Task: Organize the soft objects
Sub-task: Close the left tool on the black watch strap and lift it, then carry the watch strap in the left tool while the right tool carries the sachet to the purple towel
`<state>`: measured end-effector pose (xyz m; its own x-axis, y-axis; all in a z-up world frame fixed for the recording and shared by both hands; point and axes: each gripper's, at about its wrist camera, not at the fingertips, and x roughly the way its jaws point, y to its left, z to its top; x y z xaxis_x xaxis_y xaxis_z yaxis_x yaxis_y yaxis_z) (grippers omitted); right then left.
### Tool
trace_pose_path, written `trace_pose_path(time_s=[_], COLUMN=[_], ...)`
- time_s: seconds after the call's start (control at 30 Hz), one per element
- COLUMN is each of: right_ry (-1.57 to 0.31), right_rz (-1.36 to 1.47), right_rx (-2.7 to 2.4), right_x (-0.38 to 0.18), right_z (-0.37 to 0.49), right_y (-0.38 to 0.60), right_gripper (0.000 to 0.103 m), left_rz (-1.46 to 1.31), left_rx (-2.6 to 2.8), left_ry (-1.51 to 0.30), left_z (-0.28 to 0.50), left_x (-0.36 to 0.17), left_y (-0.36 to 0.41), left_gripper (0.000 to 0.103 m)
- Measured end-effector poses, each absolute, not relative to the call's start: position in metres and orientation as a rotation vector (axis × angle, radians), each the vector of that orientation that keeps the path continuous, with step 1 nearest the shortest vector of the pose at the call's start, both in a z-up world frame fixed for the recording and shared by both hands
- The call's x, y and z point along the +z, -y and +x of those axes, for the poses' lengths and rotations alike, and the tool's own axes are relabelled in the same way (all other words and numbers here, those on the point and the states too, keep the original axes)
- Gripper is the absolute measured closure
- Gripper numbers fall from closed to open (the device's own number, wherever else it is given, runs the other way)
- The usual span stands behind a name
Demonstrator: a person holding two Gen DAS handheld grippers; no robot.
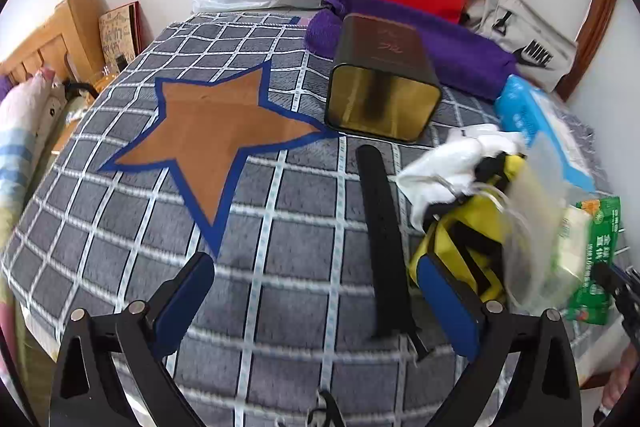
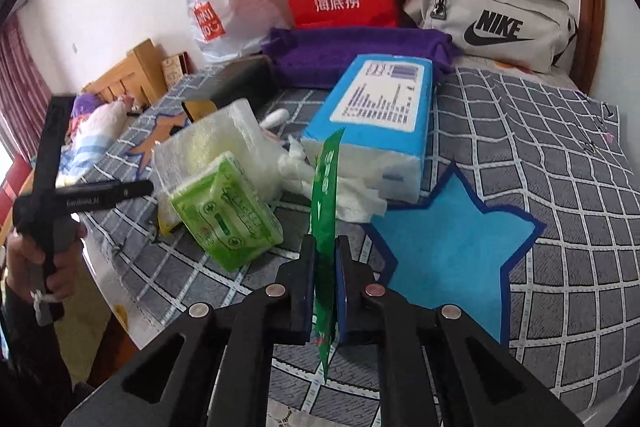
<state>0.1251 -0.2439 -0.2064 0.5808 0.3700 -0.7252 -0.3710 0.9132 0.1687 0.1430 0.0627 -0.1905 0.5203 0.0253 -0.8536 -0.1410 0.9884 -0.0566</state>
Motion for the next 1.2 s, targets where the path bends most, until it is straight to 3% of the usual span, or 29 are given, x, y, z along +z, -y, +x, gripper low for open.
trace_pose_path(time_s=[0.07, 0.4, 0.47, 0.83, 0.9, 0.97, 1.0, 1.2], right_ry=[-0.861, -0.900, -0.893, -0.882, -0.896, -0.913, -0.921, -0.975], right_rz=[-0.014, 0.028, 0.015, -0.058, -0.061, -0.044, -0.039, 0.005], right_rx=[0.427, 0.402, 0.396, 0.321, 0.290, 0.281, 0.272, 0.253], right_x=[-0.213, -0.230, -0.230, -0.203, -0.205, -0.210, -0.213, -0.237], right_z=[0.128, 0.145, 0.146, 0.114, 0.112, 0.114, 0.116, 0.131], right_y=[0.239, 0.226, 0.222, 0.235, 0.241, 0.246, 0.247, 0.251], right_gripper=[0.094, 0.092, 0.093, 0.094, 0.094, 0.094, 0.094, 0.091], left_rz=[-0.098, -0.039, -0.018, 0.027, 0.038, 0.031, 0.031, 0.011], left_rx=[0.100, 0.067, 0.069, 0.008, -0.004, -0.031, -0.035, -0.038], left_ry=[-1.038, -1.046, -1.041, -1.024, -1.004, -1.004, -1.014, -0.994], left_z=[0.151, 0.162, 0.160, 0.169, 0.173, 0.173, 0.173, 0.169], left_x=[-0.196, -0.208, -0.207, -0.208, -0.208, -0.203, -0.202, -0.203], left_y=[-0.059, -0.051, -0.053, -0.053, -0.048, -0.045, -0.045, -0.046], left_gripper=[0.012, 0.012, 0.023, 0.023, 0.034, 0.077, 0.082, 0.081])
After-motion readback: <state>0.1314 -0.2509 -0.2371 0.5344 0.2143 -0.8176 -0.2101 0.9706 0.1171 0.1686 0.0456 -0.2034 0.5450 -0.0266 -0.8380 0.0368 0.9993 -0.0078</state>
